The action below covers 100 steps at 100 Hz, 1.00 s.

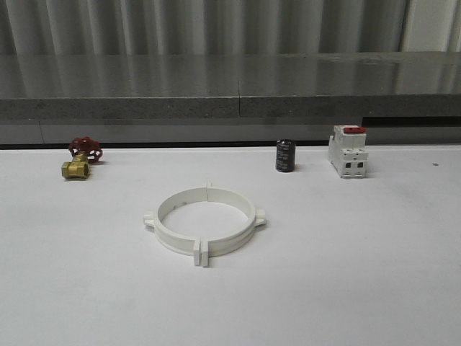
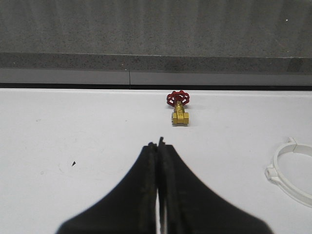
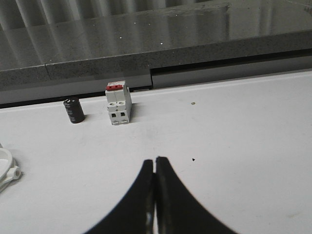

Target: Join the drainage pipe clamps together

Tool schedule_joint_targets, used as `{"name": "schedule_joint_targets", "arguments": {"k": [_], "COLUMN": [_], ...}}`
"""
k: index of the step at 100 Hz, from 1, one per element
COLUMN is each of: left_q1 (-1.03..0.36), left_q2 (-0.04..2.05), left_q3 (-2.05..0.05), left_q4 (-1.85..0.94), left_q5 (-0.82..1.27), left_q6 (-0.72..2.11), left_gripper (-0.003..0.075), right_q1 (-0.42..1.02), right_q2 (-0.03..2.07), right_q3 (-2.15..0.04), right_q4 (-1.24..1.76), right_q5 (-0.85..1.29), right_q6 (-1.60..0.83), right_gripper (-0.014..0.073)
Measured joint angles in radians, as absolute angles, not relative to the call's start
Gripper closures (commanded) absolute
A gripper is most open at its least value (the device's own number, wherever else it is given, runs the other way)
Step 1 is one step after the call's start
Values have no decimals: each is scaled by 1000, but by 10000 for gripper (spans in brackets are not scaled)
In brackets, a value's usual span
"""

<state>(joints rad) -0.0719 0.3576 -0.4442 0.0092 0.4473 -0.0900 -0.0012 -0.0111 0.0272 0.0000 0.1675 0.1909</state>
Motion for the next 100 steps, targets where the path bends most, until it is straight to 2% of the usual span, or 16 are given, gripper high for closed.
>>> {"name": "schedule_joint_targets", "arguments": {"k": [28, 57, 100], "left_q1": [-72, -119, -134], "left_q2": [349, 245, 13], "left_q3": [-418, -209, -6], "left_q4": [26, 97, 109], "left_q5": [375, 172, 147], "left_q6": [-90, -90, -154], "left_gripper": [740, 740, 740], "right_q1": [-1, -1, -1], "right_q2": [-11, -11, -11], "right_q3": [27, 27, 27], "right_q4": [0, 0, 0], "right_q5": [167, 167, 167], "right_q6": [193, 193, 193], "right_gripper": [662, 662, 662]}}
